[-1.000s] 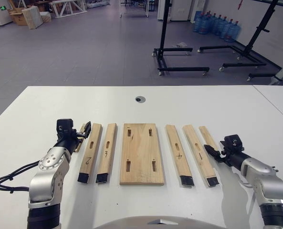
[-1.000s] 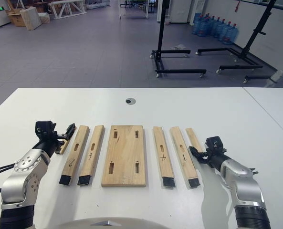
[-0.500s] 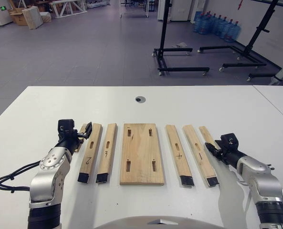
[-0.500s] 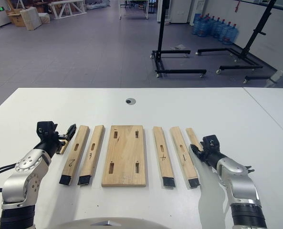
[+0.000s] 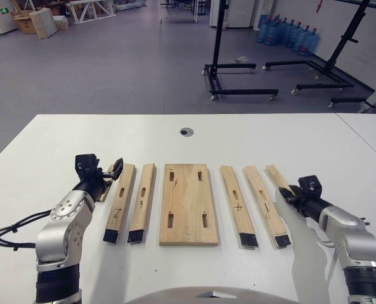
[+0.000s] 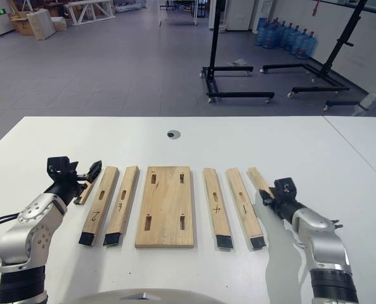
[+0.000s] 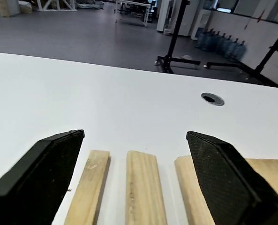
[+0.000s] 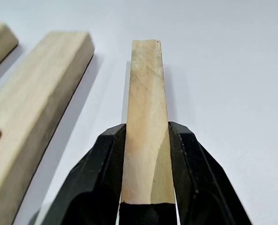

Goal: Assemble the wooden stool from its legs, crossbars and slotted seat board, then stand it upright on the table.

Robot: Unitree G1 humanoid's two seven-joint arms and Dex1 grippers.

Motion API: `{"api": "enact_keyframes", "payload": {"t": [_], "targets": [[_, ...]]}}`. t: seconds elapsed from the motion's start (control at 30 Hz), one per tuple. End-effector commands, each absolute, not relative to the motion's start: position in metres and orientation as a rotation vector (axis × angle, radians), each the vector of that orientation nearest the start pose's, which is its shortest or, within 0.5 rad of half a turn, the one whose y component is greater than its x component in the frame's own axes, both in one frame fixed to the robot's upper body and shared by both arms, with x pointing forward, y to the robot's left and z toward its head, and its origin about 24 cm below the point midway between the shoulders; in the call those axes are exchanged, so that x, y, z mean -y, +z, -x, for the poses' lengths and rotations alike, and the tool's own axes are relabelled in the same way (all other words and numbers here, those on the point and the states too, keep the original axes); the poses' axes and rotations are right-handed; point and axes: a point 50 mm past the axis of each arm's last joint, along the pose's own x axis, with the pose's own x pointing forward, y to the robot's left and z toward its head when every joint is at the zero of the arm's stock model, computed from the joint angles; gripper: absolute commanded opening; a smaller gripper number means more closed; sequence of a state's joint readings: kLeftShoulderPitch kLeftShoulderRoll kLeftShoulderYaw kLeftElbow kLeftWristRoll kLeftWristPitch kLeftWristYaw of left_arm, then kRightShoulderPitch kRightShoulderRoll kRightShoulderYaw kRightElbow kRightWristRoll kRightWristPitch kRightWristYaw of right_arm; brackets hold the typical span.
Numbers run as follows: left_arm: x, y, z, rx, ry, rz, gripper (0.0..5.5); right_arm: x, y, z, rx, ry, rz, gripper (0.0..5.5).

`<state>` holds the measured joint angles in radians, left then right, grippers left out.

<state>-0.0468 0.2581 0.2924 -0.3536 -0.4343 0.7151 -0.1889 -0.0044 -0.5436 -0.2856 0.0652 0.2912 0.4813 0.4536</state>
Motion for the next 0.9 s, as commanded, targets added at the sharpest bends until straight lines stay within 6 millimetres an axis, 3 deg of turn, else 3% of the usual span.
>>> {"api": "enact_keyframes", "payload": {"t": [0.03, 0.1, 0.17, 0.3, 0.4, 0.6, 0.9], "targets": [[-0.208, 0.144, -0.258, -0.114, -0.361, 0.46, 4.0, 0.314, 0.112, -0.267, -0.182, 0.027, -0.033, 1.28], [-0.195, 0.167, -0.263, -0.079, -0.512, 0.569, 4.0, 0.302, 0.144, -0.281, -0.058, 0.073, -0.042, 1.28], [-0.175, 0.186, -0.266, -0.057, -0.66, 0.665, 4.0, 0.266, 0.164, -0.293, 0.023, 0.2, -0.011, 1.28], [-0.147, 0.195, -0.277, -0.113, -0.754, 0.752, 4.0, 0.196, 0.166, -0.296, 0.068, 0.417, 0.054, 1.28], [-0.139, 0.189, -0.279, -0.153, -0.733, 0.753, 4.0, 0.165, 0.161, -0.29, 0.079, 0.507, 0.081, 1.28], [-0.13, 0.171, -0.281, -0.2, -0.689, 0.791, 4.0, 0.13, 0.163, -0.273, 0.134, 0.637, 0.08, 1.28], [-0.117, 0.174, -0.28, -0.177, -0.734, 0.917, 4.0, 0.096, 0.16, -0.258, 0.148, 0.771, 0.024, 1.28]]}}
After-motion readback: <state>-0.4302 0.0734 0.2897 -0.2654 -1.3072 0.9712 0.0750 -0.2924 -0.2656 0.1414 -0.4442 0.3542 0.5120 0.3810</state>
